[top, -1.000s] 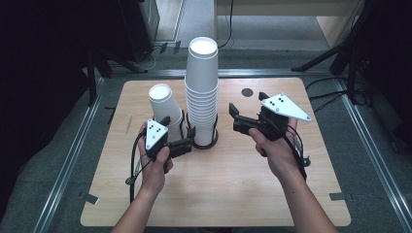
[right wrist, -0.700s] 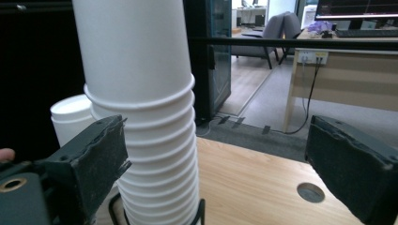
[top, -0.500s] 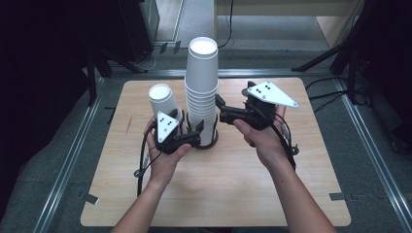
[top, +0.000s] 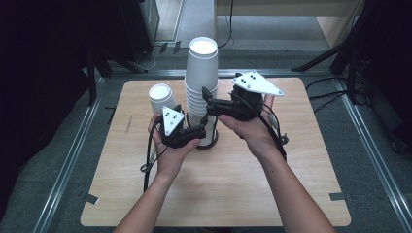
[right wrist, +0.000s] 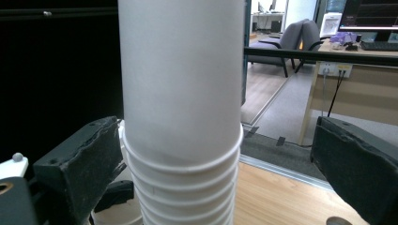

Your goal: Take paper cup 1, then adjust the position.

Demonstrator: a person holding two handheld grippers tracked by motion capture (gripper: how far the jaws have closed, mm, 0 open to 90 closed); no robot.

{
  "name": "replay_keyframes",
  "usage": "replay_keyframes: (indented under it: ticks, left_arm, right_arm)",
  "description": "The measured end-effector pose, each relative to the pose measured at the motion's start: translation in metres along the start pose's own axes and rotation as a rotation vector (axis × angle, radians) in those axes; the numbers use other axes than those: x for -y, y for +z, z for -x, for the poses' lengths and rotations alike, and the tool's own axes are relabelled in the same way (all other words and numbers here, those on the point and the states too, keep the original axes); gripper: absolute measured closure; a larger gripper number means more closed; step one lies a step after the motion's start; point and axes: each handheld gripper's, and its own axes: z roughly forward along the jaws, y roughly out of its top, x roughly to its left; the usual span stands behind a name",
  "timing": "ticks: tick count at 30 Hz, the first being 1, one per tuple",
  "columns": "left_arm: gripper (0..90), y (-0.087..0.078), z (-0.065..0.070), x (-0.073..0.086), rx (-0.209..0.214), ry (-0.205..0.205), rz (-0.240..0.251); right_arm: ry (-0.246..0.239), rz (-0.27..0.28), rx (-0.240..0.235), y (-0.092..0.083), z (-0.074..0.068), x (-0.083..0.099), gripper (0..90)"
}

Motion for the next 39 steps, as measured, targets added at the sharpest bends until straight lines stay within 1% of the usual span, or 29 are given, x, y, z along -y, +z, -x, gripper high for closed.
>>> replay_keyframes:
  ticks: [3, 7, 10, 11, 13, 18, 19, 22, 25, 28, 29, 34, 35, 39]
  left_arm:
    - [8.9, 0.004, 0.002, -0.001, -0.006, 0.002, 0.003]
    - [8.9, 0.006, 0.003, -0.002, -0.015, -0.001, 0.011]
    - [8.9, 0.009, 0.005, -0.002, -0.020, 0.008, 0.014]
    - [8.9, 0.010, 0.005, -0.003, -0.023, 0.011, 0.014]
    - [8.9, 0.012, 0.005, -0.003, -0.019, 0.010, 0.015]
    - [8.9, 0.014, 0.008, -0.005, -0.024, 0.005, 0.027]
    - [8.9, 0.015, 0.008, -0.005, -0.023, 0.005, 0.023]
    - [9.1, 0.016, 0.009, -0.005, -0.025, 0.004, 0.026]
    - [9.3, 0.017, 0.009, -0.005, -0.022, -0.007, 0.027]
    - [9.3, 0.017, 0.010, -0.005, -0.026, -0.004, 0.026]
    - [9.3, 0.017, 0.010, -0.005, -0.025, -0.007, 0.029]
    - [9.2, 0.018, 0.010, -0.005, -0.026, -0.005, 0.032]
    - [9.1, 0.018, 0.010, -0.005, -0.025, -0.006, 0.033]
    - [8.8, 0.019, 0.010, -0.005, -0.026, -0.003, 0.036]
  right_arm:
    - [0.002, 0.004, -0.004, 0.007, -0.003, -0.005, 2.5]
    - [0.003, 0.006, -0.009, 0.012, -0.007, -0.008, 2.4]
    - [0.003, 0.001, -0.013, 0.017, -0.010, -0.010, 2.1]
    - [0.005, -0.003, -0.009, 0.022, -0.012, -0.010, 2.1]
    - [0.001, 0.000, -0.010, 0.025, -0.012, -0.010, 2.1]
    - [0.019, -0.013, -0.012, 0.035, -0.014, -0.012, 2.1]
    - [0.019, -0.014, -0.011, 0.036, -0.015, -0.012, 2.1]
    - [0.035, 0.000, -0.004, 0.041, -0.015, -0.015, 2.1]
    - [0.049, -0.009, -0.008, 0.044, -0.014, -0.015, 3.0]
    - [0.056, -0.015, -0.014, 0.046, -0.013, -0.014, 4.0]
    - [0.059, -0.014, -0.016, 0.048, -0.013, -0.013, 5.6]
    - [0.062, -0.012, -0.024, 0.050, -0.013, -0.012, 6.7]
    - [0.065, -0.009, -0.026, 0.050, -0.013, -0.011, 9.6]
    - [0.080, -0.005, -0.022, 0.051, -0.013, -0.012, 11.4]
